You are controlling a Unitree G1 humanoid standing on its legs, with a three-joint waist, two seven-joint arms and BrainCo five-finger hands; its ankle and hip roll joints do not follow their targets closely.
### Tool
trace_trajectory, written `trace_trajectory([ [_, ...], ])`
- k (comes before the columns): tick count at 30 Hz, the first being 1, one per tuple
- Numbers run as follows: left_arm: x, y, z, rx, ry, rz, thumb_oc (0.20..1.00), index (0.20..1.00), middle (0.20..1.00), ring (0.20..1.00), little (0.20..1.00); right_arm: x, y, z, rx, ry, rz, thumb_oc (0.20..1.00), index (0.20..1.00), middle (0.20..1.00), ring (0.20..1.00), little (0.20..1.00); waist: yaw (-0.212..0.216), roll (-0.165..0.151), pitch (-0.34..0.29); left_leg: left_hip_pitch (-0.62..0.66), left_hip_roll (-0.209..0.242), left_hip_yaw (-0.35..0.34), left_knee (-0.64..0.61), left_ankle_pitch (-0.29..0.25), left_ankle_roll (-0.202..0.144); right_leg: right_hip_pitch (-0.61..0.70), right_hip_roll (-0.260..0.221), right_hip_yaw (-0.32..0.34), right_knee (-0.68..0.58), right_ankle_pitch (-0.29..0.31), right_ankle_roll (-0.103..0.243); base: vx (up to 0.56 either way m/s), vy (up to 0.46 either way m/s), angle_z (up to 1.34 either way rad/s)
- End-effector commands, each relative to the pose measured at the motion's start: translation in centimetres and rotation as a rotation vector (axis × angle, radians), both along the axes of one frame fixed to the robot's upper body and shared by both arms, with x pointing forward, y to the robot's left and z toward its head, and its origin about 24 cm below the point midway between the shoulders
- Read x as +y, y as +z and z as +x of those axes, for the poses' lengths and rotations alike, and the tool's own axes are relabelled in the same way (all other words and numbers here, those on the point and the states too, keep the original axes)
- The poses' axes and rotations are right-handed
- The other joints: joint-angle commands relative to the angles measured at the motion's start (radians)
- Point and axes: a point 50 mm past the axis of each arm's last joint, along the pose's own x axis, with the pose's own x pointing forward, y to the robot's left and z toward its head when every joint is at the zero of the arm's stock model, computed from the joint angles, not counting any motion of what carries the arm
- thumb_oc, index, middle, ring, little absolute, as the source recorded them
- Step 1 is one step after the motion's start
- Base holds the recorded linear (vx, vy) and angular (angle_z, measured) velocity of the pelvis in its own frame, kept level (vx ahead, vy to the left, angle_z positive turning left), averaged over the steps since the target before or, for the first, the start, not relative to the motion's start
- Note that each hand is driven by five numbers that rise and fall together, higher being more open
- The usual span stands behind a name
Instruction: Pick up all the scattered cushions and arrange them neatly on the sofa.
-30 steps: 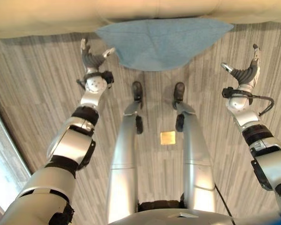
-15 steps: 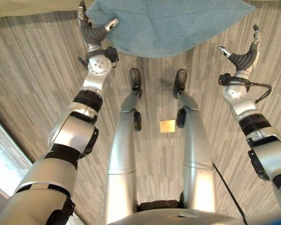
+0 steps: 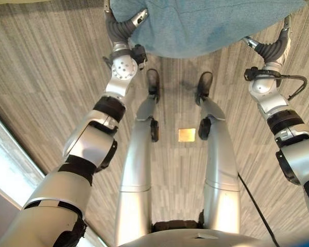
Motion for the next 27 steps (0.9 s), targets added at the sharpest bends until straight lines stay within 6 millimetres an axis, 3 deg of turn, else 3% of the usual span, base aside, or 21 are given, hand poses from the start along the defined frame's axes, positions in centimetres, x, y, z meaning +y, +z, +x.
trace_trajectory([
  [1,-2.3,1.5,-0.8,-0.095,-0.091,-0.033,1.000,1.000,1.000,1.000,1.000,-1.0,3.0,-0.7,-0.104,-0.016,-0.031,1.000,1.000,1.000,1.000,1.000,-0.003,0.064,-0.010,-0.004,-0.058,-0.127,0.117,-0.208,-0.008,0.081,0.010,0.004,-0.018,-0.081,0.037,0.01,-0.021,0.04],
  [11,-2.7,2.5,-1.1,-0.136,-0.119,-0.020,1.000,1.000,1.000,1.000,1.000,0.5,7.6,-0.9,-0.186,0.025,-0.166,1.000,1.000,1.000,1.000,1.000,0.014,0.058,-0.010,-0.043,-0.061,-0.136,0.114,-0.198,-0.011,0.047,0.009,-0.011,-0.006,-0.084,0.042,0.00,-0.001,0.00],
  [15,-3.3,2.9,-1.3,-0.149,-0.149,-0.034,1.000,1.000,1.000,1.000,1.000,2.8,9.0,-0.8,-0.211,0.136,-0.197,1.000,1.000,1.000,1.000,1.000,0.021,0.054,-0.010,-0.062,-0.061,-0.141,0.115,-0.191,-0.014,0.033,0.009,-0.019,0.003,-0.083,0.048,0.00,-0.008,0.00],
  [16,-3.8,3.1,-1.4,-0.156,-0.175,-0.042,1.000,1.000,1.000,1.000,1.000,4.3,9.5,-0.7,-0.220,0.202,-0.197,1.000,1.000,1.000,1.000,1.000,0.025,0.053,-0.010,-0.065,-0.061,-0.143,0.114,-0.188,-0.016,0.030,0.008,-0.023,0.005,-0.084,0.047,0.00,0.000,0.00],
  [20,-5.0,3.8,-1.5,-0.170,-0.218,-0.043,1.000,1.000,1.000,1.000,1.000,7.0,9.9,-0.5,-0.221,0.314,-0.186,1.000,1.000,1.000,1.000,1.000,0.032,0.052,-0.010,-0.074,-0.062,-0.145,0.117,-0.186,-0.015,0.020,0.009,-0.027,0.016,-0.085,0.046,0.00,0.000,0.01],
  [21,-5.3,3.9,-1.6,-0.176,-0.231,-0.043,1.000,1.000,1.000,1.000,1.000,7.9,9.8,-0.5,-0.219,0.350,-0.180,0.573,0.573,0.573,0.573,0.573,0.035,0.052,-0.010,-0.077,-0.062,-0.145,0.117,-0.185,-0.015,0.018,0.008,-0.029,0.017,-0.085,0.046,0.00,0.000,0.00],
  [22,-6.1,4.4,-1.8,-0.191,-0.261,-0.060,0.200,0.200,0.200,0.200,0.200,9.9,9.7,-0.4,-0.211,0.432,-0.162,0.200,0.200,0.200,0.200,0.200,0.037,0.053,-0.010,-0.084,-0.064,-0.146,0.118,-0.182,-0.015,0.014,0.008,-0.031,0.019,-0.085,0.047,0.00,0.000,0.00],
  [27,-7.1,5.3,-2.5,-0.239,-0.319,-0.135,0.200,0.200,0.200,0.200,0.200,14.6,8.6,-0.7,-0.182,0.612,-0.134,0.200,0.200,0.200,0.200,0.200,0.041,0.051,-0.010,-0.086,-0.063,-0.143,0.116,-0.176,-0.016,0.007,0.011,-0.040,0.031,-0.084,0.051,-0.01,0.030,0.00],
])
